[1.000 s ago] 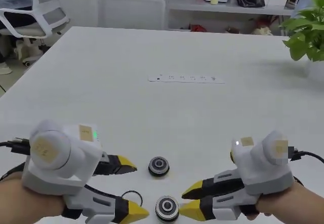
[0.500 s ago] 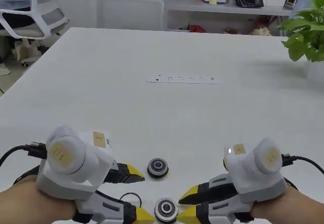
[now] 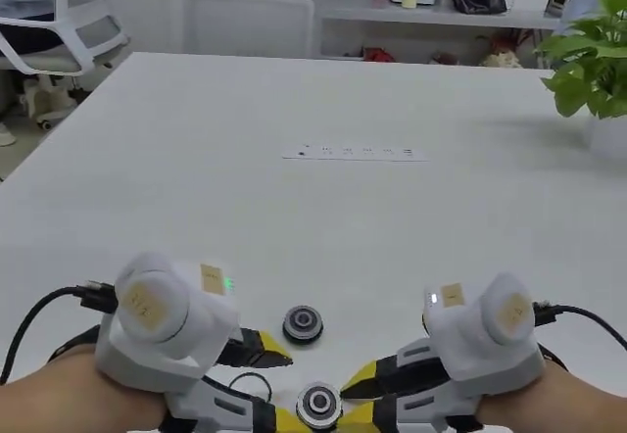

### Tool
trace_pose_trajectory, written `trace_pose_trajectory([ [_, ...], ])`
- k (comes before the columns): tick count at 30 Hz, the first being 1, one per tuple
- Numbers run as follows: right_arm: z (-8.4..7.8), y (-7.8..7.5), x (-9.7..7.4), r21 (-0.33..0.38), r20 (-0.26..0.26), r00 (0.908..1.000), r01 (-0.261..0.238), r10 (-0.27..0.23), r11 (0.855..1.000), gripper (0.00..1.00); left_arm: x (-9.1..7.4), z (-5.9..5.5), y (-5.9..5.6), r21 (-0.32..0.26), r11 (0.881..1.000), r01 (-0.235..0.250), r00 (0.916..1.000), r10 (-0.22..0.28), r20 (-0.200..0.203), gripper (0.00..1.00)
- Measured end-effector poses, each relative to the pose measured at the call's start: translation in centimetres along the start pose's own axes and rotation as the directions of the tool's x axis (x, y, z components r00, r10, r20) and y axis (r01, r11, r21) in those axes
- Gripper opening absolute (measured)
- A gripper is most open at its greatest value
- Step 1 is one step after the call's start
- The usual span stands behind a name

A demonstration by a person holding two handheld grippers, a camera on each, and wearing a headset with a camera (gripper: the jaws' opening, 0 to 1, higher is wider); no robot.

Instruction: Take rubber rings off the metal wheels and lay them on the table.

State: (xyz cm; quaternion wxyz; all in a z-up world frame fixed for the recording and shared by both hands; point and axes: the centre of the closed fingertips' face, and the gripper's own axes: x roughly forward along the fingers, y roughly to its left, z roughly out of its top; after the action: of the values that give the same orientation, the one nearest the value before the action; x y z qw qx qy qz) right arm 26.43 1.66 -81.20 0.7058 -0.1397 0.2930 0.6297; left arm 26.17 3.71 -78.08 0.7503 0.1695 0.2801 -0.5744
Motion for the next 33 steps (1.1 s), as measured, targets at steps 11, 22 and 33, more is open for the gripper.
trace_pose_trajectory([
  [11,0.1,-0.1,0.0,-0.001,0.006,1.0,0.002,-0.002,1.0,0.14,1.1,0.1,-0.3,0.001,1.0,0.023,0.9997,-0.023,-0.007,0.33],
  [22,0.1,-0.1,0.0,0.002,0.013,0.9999,0.003,-0.003,1.0,0.14,1.8,0.0,-0.3,0.003,1.0,0.024,0.9996,-0.024,-0.014,0.23],
  [33,0.1,-0.1,0.1,0.001,0.015,0.9999,0.004,-0.004,1.0,0.13,1.9,-0.1,-0.2,0.044,0.999,0.012,0.9997,-0.011,-0.023,0.16],
])
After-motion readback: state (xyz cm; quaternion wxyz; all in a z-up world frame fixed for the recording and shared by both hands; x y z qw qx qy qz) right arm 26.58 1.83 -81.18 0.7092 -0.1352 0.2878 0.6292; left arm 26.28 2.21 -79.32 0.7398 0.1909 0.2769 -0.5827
